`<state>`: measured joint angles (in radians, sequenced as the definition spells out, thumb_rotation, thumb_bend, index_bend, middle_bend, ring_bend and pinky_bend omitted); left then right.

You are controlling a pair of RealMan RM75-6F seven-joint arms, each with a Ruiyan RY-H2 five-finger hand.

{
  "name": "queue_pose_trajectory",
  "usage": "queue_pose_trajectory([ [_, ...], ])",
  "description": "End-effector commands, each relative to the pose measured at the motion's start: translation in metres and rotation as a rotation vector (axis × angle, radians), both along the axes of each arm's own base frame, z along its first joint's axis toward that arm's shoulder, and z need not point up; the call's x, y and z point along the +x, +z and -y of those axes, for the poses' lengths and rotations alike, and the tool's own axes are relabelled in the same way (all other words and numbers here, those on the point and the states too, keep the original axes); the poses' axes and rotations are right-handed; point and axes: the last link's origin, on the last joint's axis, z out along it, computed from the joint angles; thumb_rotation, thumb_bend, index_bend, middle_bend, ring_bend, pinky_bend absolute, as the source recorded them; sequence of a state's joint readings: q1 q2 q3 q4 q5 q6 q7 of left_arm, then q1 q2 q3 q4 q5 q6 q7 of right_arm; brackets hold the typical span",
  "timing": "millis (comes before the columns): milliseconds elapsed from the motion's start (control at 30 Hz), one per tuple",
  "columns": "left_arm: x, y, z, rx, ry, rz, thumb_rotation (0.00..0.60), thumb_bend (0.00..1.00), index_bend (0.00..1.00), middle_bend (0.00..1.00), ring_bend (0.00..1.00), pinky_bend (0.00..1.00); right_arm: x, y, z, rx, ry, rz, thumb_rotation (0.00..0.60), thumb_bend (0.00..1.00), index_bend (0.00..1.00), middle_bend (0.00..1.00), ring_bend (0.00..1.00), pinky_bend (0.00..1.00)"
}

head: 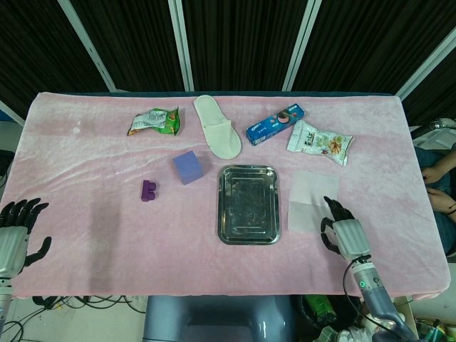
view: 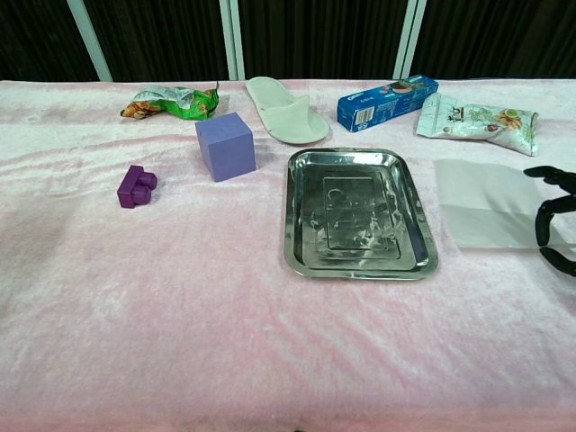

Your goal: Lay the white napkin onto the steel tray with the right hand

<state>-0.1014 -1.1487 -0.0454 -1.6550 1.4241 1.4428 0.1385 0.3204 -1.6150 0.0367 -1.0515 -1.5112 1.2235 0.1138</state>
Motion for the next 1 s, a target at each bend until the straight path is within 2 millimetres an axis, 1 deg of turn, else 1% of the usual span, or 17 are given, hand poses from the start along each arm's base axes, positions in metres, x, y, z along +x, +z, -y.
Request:
queue_pose_trajectory([
  [33, 0.0, 0.0, 0.0, 0.0, 0.0, 0.001, 0.6, 0.38, 0.17, 0.1, 0.04, 0.04, 0.008, 0.009, 0.009, -0.012, 0.012, 0.029, 0.6, 0.39, 0.77, 0.03, 0.08, 0.21],
  [233, 0.0, 0.0, 0.0, -0.001, 0.002, 0.001, 0.6, 0.38, 0.17, 0.1, 0.04, 0.04, 0.022, 0.028, 0.025, -0.032, 0.008, 0.072, 0.6, 0.4, 0.78, 0.03, 0.08, 0.21],
  [367, 0.0, 0.0, -0.001, 0.0, 0.004, 0.001, 0.6, 0.38, 0.17, 0.1, 0.04, 0.04, 0.033, 0.032, 0.028, -0.026, 0.028, 0.08, 0.6, 0.42, 0.79, 0.03, 0.08, 0.21],
  [533, 0.0, -0.001, -0.001, -0.002, 0.007, 0.001, 0.6, 0.38, 0.17, 0.1, 0.04, 0.04, 0.057, 0.029, 0.022, 0.021, 0.082, 0.074, 0.6, 0.42, 0.79, 0.03, 0.08, 0.21],
  [667, 0.0, 0.0, -0.001, 0.002, 0.01, 0.005, 0.6, 0.38, 0.17, 0.1, 0.04, 0.04, 0.077, 0.023, 0.015, 0.047, 0.104, 0.123, 0.6, 0.42, 0.79, 0.03, 0.08, 0.21],
  [867, -0.001, 0.0, -0.001, -0.001, 0.014, 0.008, 0.6, 0.38, 0.17, 0.1, 0.04, 0.04, 0.098, 0.012, 0.002, 0.088, 0.152, 0.142, 0.6, 0.43, 0.79, 0.03, 0.08, 0.21],
  [1000, 0.0, 0.0, -0.001, 0.0, 0.015, 0.009, 0.6, 0.38, 0.17, 0.1, 0.04, 0.04, 0.108, 0.003, -0.003, 0.087, 0.205, 0.124, 0.6, 0.43, 0.79, 0.03, 0.08, 0.21],
])
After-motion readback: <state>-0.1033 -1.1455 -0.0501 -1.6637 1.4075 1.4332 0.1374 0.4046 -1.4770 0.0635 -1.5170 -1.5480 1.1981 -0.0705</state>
